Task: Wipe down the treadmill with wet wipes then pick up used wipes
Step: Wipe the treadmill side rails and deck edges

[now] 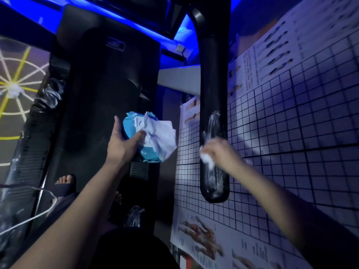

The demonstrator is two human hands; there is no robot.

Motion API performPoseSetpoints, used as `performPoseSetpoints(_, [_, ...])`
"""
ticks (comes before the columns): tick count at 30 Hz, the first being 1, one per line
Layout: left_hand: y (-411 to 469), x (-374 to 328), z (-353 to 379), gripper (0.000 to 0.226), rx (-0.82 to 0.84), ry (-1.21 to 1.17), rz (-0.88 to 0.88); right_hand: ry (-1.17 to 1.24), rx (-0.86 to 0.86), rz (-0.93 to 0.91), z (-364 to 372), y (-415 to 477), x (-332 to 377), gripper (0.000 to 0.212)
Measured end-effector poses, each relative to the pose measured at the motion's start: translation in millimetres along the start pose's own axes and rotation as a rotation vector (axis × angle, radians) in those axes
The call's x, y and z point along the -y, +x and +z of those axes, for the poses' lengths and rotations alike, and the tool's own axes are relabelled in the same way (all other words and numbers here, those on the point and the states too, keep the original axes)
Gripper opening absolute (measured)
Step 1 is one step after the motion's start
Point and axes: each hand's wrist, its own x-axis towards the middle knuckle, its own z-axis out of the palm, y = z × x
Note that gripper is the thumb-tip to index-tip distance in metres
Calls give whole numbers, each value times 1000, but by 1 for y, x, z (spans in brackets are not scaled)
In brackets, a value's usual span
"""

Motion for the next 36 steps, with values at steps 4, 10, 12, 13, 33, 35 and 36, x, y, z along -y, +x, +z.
performPoseSetpoints(4, [-4,8,3,114,5,3,-10,-113,-286,42,-19,64,-41,21])
performPoseSetpoints(10, [-7,7,11,104,11,5,15,-229,5,29,20,23,-8,26])
performPoseSetpoints(12, [-4,6,12,111,24,16,16,-249,36,8,37,-15,7,32])
performPoseSetpoints(13, [-3,5,13,117,32,21,15,-266,43,-21,45,-31,10,34])
performPoseSetpoints(33, [10,31,16,111,28,-20,-7,-135,-342,81,-7,110,-55,19])
performPoseSetpoints(35, [13,30,15,114,27,-5,-5,-253,-240,50,1,87,-38,23])
performPoseSetpoints(36, [15,28,14,120,31,5,-4,-313,-173,59,6,72,-28,22])
